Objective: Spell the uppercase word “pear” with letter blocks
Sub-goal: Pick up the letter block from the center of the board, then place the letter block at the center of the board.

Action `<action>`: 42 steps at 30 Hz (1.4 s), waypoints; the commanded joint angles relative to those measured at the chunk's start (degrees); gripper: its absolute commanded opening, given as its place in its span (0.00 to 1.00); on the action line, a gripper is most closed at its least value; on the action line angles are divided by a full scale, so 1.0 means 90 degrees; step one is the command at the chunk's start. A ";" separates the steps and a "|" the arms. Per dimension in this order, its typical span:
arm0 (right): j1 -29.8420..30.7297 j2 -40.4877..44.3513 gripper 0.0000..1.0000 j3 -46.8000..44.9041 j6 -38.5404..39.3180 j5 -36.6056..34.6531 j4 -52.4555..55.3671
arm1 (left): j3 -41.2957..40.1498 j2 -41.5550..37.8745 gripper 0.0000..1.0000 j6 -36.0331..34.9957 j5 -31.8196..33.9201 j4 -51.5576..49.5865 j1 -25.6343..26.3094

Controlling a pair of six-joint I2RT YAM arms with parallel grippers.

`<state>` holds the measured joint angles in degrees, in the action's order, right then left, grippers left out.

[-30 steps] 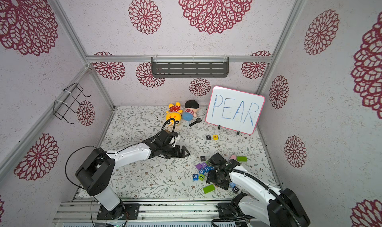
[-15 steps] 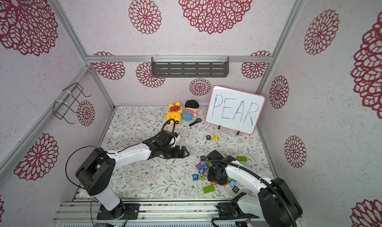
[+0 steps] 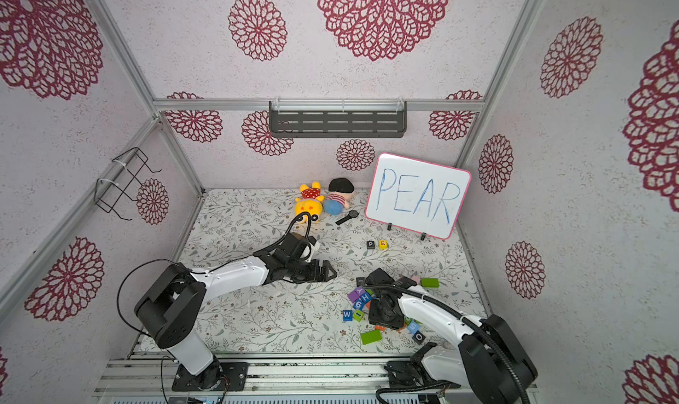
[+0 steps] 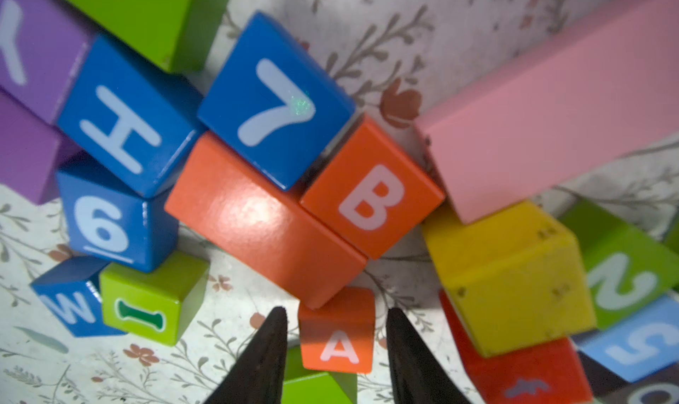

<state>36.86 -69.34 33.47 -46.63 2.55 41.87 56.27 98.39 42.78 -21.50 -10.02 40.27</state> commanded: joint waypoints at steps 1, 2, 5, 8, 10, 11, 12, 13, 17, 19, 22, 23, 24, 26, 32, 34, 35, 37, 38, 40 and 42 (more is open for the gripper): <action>0.0072 0.0032 0.47 -0.0081 -0.0071 -0.0150 0.0106 | -0.0218 -0.0150 0.98 0.0209 0.0032 0.0146 0.0056; 0.0088 0.0003 0.46 -0.0091 -0.0068 -0.0154 0.0098 | -0.0315 -0.0219 0.98 0.0271 0.0034 0.0173 0.0071; 0.0123 -0.0001 0.43 -0.0087 -0.0072 -0.0230 0.0104 | -0.0576 -0.0451 0.98 0.0425 0.0097 0.0179 0.0167; 0.0133 0.0038 0.40 -0.0096 -0.0068 -0.0283 0.0087 | -0.0776 -0.0649 0.98 0.0514 0.0214 0.0137 0.0262; 0.0133 0.0048 0.38 -0.0106 -0.0051 -0.0299 0.0065 | -0.0874 -0.0727 0.98 0.0557 0.0275 0.0137 0.0309; 0.0130 0.0052 0.37 -0.0106 -0.0053 -0.0291 0.0070 | -0.0900 -0.0773 0.98 0.0577 0.0296 0.0137 0.0318; 0.0141 0.0071 0.37 -0.0097 -0.0042 -0.0290 0.0087 | -0.0918 -0.0799 0.98 0.0588 0.0317 0.0137 0.0325; 0.0143 0.0094 0.36 -0.0082 -0.0043 -0.0295 0.0102 | -0.0920 -0.0809 0.98 0.0588 0.0329 0.0137 0.0328; 0.0152 0.0265 0.31 -0.0023 -0.0058 -0.0355 0.0241 | -0.0891 -0.0823 0.98 0.0571 0.0376 0.0147 0.0359; 0.0152 0.0346 0.30 0.0026 -0.0073 -0.0374 0.0349 | -0.0862 -0.0806 0.98 0.0559 0.0377 0.0149 0.0357; 0.0152 0.0479 0.29 0.0264 -0.0059 -0.0398 0.0644 | -0.0769 -0.0764 0.98 0.0539 0.0364 0.0152 0.0355; 0.0152 0.0537 0.28 0.0384 -0.0039 -0.0432 0.0760 | -0.0715 -0.0740 0.98 0.0523 0.0350 0.0147 0.0350; 0.0152 0.0564 0.28 0.0532 -0.0013 -0.0472 0.0879 | -0.0650 -0.0704 0.98 0.0502 0.0336 0.0139 0.0340; 0.0138 0.0543 0.27 0.0837 0.0093 -0.0627 0.1113 | -0.0454 -0.0600 0.98 0.0438 0.0310 0.0056 0.0313; -0.0397 -0.0150 0.25 0.1884 0.0892 -0.0996 0.1232 | 0.0110 -0.0300 0.98 0.0296 0.0158 0.0039 0.0124; -0.0813 -0.0442 0.25 0.2210 0.1266 -0.0981 0.0997 | 0.0317 -0.0144 0.98 0.0304 0.0065 0.0095 0.0025; -0.1030 -0.0606 0.25 0.2396 0.1470 -0.0974 0.0849 | 0.0440 -0.0036 0.98 0.0313 -0.0009 0.0141 -0.0032; -0.1431 -0.0971 0.24 0.2761 0.1808 -0.1045 0.0593 | 0.0727 0.0201 0.98 0.0333 -0.0137 0.0152 -0.0106; -0.1606 -0.1188 0.24 0.2956 0.1971 -0.1116 0.0464 | 0.0915 0.0350 0.98 0.0310 -0.0206 0.0108 -0.0138; -0.1930 -0.1646 0.24 0.3329 0.2280 -0.1181 0.0250 | 0.1297 0.0635 0.98 0.0202 -0.0309 -0.0064 -0.0185; -0.2258 -0.2172 0.23 0.3700 0.2537 -0.1226 0.0058 | 0.1737 0.0944 0.98 0.0062 -0.0434 -0.0304 -0.0225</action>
<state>19.64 -84.75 62.72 -30.22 -6.02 45.41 67.85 104.22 45.43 -22.92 -10.76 38.87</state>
